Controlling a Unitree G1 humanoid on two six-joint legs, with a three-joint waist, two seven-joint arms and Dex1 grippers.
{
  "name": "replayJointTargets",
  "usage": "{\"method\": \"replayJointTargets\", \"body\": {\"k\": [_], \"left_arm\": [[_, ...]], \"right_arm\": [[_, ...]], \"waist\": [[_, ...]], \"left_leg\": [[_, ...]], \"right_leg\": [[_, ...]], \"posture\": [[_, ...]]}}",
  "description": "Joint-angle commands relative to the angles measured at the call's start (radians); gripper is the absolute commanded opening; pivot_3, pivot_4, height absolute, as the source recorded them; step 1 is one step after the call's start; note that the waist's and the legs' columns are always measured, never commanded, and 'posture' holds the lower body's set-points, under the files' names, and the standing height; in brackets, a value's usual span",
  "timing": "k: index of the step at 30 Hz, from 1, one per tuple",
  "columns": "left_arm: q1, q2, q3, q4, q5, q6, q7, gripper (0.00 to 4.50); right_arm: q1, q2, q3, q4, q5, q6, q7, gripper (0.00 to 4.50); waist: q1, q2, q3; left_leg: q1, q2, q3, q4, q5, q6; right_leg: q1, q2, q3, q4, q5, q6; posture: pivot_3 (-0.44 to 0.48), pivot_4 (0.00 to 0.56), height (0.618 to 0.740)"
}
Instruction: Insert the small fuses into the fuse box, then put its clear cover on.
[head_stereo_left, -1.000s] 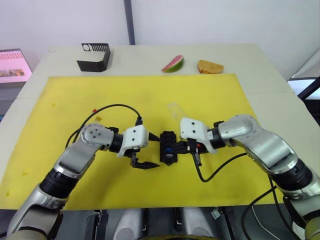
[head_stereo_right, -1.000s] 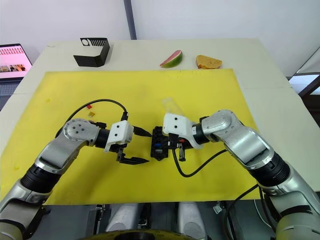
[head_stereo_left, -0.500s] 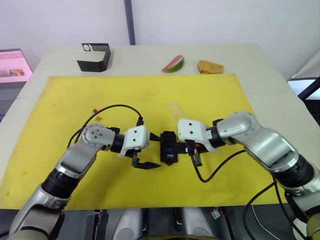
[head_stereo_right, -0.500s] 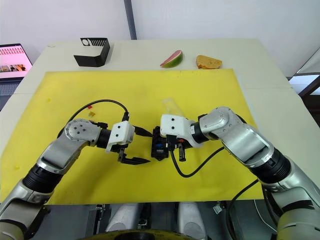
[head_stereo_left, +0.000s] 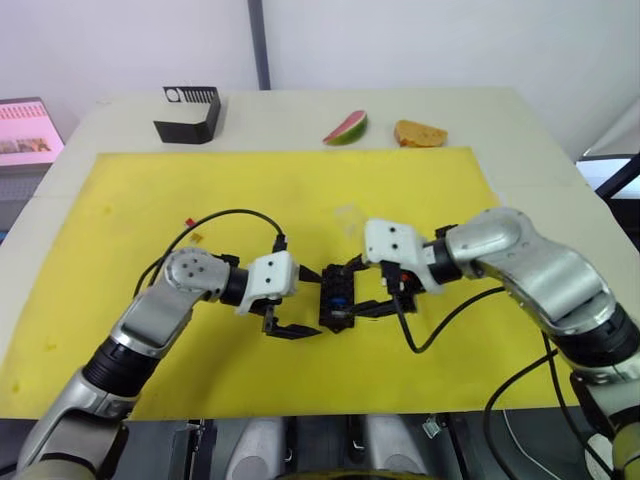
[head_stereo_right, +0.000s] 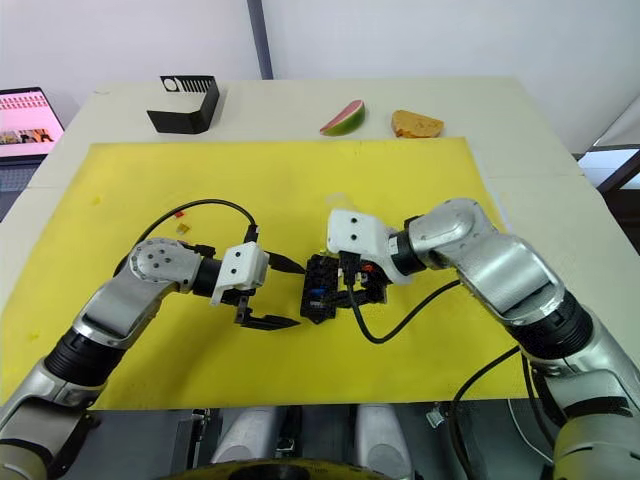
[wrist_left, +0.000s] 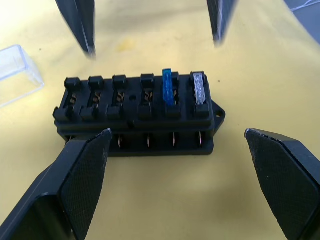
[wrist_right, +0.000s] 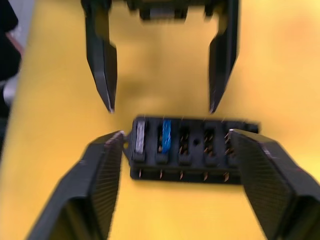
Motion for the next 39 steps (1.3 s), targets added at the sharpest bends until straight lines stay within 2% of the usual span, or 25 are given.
{"method": "replayJointTargets", "body": {"k": [1,5,6,7,12,29,39], "left_arm": [[-0.014,0.010,0.024,-0.019,-0.018,-0.007,-0.015,4.50],[-0.009,0.014,0.028,-0.011,-0.025,-0.012,-0.028,4.50],[-0.008,0.015,0.029,-0.011,-0.026,-0.012,-0.032,4.50],[-0.007,0.015,0.030,-0.011,-0.029,-0.010,-0.033,4.50],[-0.011,0.016,0.029,-0.004,-0.029,-0.008,-0.038,4.50],[-0.010,0.010,0.018,-0.029,-0.028,0.013,-0.022,4.50],[-0.035,0.002,0.014,0.009,-0.019,-0.006,-0.027,4.50]], "right_arm": [[0.032,0.032,-0.087,-0.014,0.058,-0.045,-0.010,3.37],[0.154,0.110,-0.140,0.016,0.081,-0.151,-0.045,3.37],[0.179,0.122,-0.146,0.024,0.085,-0.165,-0.050,2.80],[0.207,0.138,-0.154,0.035,0.091,-0.179,-0.057,2.55],[0.273,0.181,-0.171,0.076,0.105,-0.215,-0.086,0.05],[0.333,0.163,-0.124,0.126,0.061,-0.249,-0.093,0.05],[0.348,0.148,-0.118,0.099,0.063,-0.246,-0.089,0.05]], "waist": [[0.000,0.000,0.000],[0.000,-0.001,0.000],[0.001,-0.001,0.000],[0.001,-0.001,0.000],[-0.001,-0.001,0.000],[0.000,-0.001,0.000],[0.001,-0.001,0.000]], "left_leg": [[0.000,0.000,0.000,0.000,0.000,0.000],[0.000,0.000,0.000,0.000,0.000,0.000],[0.000,0.000,0.000,0.000,0.000,0.000],[0.000,0.000,0.000,0.000,0.000,0.000],[0.000,0.000,0.000,0.000,0.000,-0.001],[0.000,0.000,0.000,0.001,0.000,0.000],[0.000,0.000,0.000,0.001,0.000,0.000]], "right_leg": [[0.000,0.000,0.000,0.000,0.000,0.000],[0.000,0.000,0.000,0.000,0.000,0.000],[0.000,0.000,0.000,0.000,0.000,0.000],[0.000,0.000,0.000,0.000,0.000,0.000],[0.000,0.000,0.000,0.001,0.000,0.000],[0.000,0.000,0.000,0.001,0.000,0.000],[0.001,0.000,0.000,0.001,0.000,0.000]], "posture": [[0.000,0.150,0.740],[0.000,0.150,0.740],[0.000,0.150,0.740],[0.000,0.150,0.740],[0.000,0.150,0.740],[0.000,0.150,0.740],[0.000,0.150,0.740]]}}
